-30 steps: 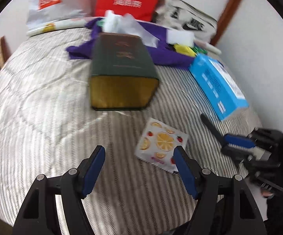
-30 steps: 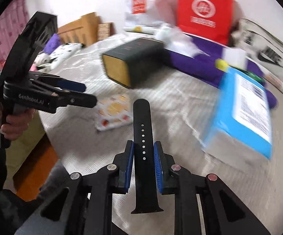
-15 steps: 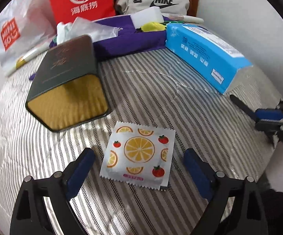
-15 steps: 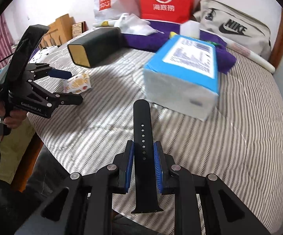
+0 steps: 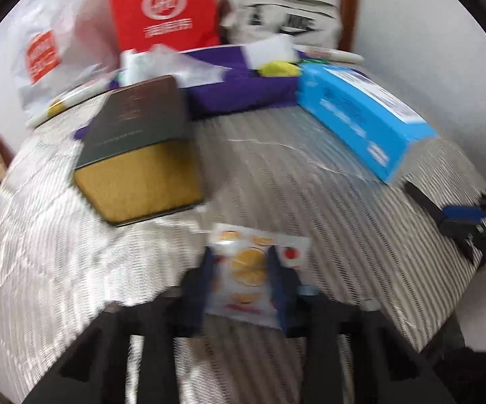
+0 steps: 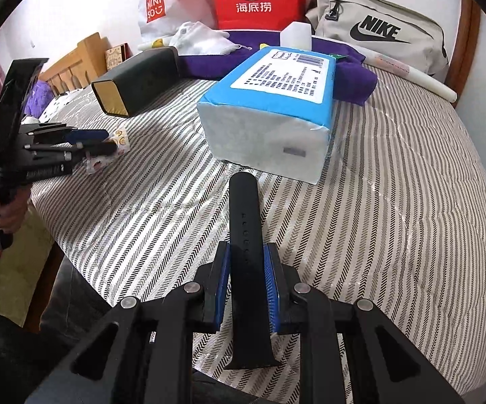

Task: Organize soft objects
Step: 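Lift watch strap with right tool while left tool grasps orange-print wipe packet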

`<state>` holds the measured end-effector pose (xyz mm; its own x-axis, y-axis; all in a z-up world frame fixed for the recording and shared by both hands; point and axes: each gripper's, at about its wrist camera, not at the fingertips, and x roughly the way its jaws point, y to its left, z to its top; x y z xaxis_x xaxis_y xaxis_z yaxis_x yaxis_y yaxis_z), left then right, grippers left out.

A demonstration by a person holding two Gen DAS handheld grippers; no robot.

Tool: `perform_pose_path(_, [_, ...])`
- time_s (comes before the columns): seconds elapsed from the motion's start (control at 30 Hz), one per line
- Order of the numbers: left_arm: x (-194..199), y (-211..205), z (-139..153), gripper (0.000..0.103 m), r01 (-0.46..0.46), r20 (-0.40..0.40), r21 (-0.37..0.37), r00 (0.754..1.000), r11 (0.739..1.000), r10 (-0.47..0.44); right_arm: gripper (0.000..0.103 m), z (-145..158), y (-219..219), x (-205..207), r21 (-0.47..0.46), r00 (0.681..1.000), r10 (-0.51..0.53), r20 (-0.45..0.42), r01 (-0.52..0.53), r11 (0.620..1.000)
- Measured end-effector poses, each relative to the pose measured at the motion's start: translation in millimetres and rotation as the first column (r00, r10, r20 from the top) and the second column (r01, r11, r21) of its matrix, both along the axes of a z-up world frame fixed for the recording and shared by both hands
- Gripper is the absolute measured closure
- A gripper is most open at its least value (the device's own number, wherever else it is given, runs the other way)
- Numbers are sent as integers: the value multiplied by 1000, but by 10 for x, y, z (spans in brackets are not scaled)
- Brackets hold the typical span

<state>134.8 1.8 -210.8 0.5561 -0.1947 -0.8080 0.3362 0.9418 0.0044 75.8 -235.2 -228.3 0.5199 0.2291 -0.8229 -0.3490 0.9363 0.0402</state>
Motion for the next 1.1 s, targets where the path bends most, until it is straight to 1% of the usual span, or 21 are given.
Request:
perform_pose_path(0.03, [24, 52, 2, 94, -9, -14, -13, 1000, 1000, 9, 83, -1, -3, 4, 2, 1000, -1, -3, 1, 1000])
perform_pose_path(0.07, [50, 132, 8, 95, -25, -30, -34, 999, 999, 24, 83, -1, -4, 6, 5, 1000, 1, -5, -1, 1000])
perform_pose_path(0.13, [56, 225, 0, 98, -42, -45, -50, 998, 998, 39, 83, 1, -5, 23, 6, 1000, 0, -4, 0, 1000])
perform_pose_path(0.27, [35, 292, -6, 98, -58, -67, -81, 996, 995, 53, 83, 8, -2, 38, 11, 1000, 6, -5, -6, 1000])
perform_pose_path(0.3, [29, 301, -8, 94, -60, -72, -98, 996, 993, 53, 83, 6, 4, 42, 11, 1000, 8, -5, -8, 1000])
perform_pose_path(0.33, [34, 302, -13, 84, -55, -79, -122, 996, 991, 45, 83, 2, 6, 45, 12, 1000, 10, -6, -9, 1000])
perform_pose_path(0.37, [36, 303, -9, 76, -33, -94, -168, 995, 985, 17, 83, 0, 10, 47, 13, 1000, 9, -6, -9, 1000])
perform_pose_path(0.4, [38, 298, -7, 56, -13, -105, -206, 994, 978, -8, 83, -2, 10, 51, 13, 1000, 9, -6, -9, 1000])
perform_pose_path(0.43, [35, 285, -7, 43, 1, -112, -240, 993, 971, -29, 83, -5, 14, 48, 14, 1000, 11, -7, -11, 1000])
perform_pose_path(0.47, [27, 256, -7, 41, 11, -110, -244, 993, 970, -39, 83, -5, 15, 46, 13, 1000, 11, -7, -11, 1000])
perform_pose_path(0.53, [1, 156, -6, 38, 30, -94, -185, 994, 982, -48, 83, 5, 6, 46, 18, 1000, 11, -5, -11, 1000])
perform_pose_path(0.57, [-28, 109, -14, 37, 56, -82, -156, 994, 986, -69, 83, 6, 2, 40, 23, 1000, 10, -6, -10, 1000])
perform_pose_path(0.67, [-78, 23, -19, 30, 96, -68, -98, 992, 991, -103, 83, -9, 8, 18, 22, 1000, 12, -8, -12, 1000])
perform_pose_path(0.73, [-129, -25, -21, 22, 98, -71, -77, 992, 992, -104, 82, -15, 13, 10, 20, 1000, 12, -4, -11, 1000])
perform_pose_path(0.77, [-159, -61, -30, 20, 112, -71, -67, 991, 991, -117, 82, -15, 10, 13, 22, 1000, 12, -4, -12, 1000])
perform_pose_path(0.83, [-242, -115, -51, 12, 137, -64, -36, 988, 990, -139, 83, -15, 0, 22, 34, 1000, 10, -7, -10, 999])
perform_pose_path(0.9, [-287, -191, -87, 10, 148, -45, 15, 988, 989, -147, 83, -15, -2, 23, 39, 1000, 11, -7, -10, 999])
perform_pose_path(0.93, [-296, -216, -97, 9, 146, -37, 25, 989, 989, -145, 83, -16, -4, 23, 41, 1000, 11, -7, -11, 999])
perform_pose_path(1.0, [-273, -223, -96, 8, 130, -39, 15, 991, 991, -129, 82, -16, -2, 21, 45, 1000, 9, -7, -9, 999])
perform_pose_path(1.07, [-262, -239, -101, 8, 127, -20, 22, 992, 992, -126, 82, -17, -4, 22, 51, 1000, 6, -8, -5, 999])
perform_pose_path(1.1, [-260, -241, -94, 11, 125, -14, 19, 992, 992, -124, 82, -17, -4, 22, 52, 1000, 5, -7, -5, 999])
